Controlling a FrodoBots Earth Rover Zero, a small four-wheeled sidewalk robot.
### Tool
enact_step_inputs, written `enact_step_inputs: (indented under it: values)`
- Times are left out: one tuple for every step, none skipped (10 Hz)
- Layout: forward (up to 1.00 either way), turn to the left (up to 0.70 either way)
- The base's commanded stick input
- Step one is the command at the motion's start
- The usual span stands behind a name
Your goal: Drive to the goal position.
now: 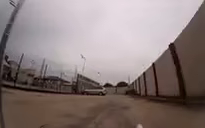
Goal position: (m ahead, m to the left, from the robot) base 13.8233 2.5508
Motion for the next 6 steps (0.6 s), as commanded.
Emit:
enact_step_inputs:
  values:
    - [0.98, 0.04]
    - [0.98, 0.04]
    - [0.98, 0.04]
    - [0.98, 0.04]
    - [0.98, 0.04]
    - [0.98, 0.04]
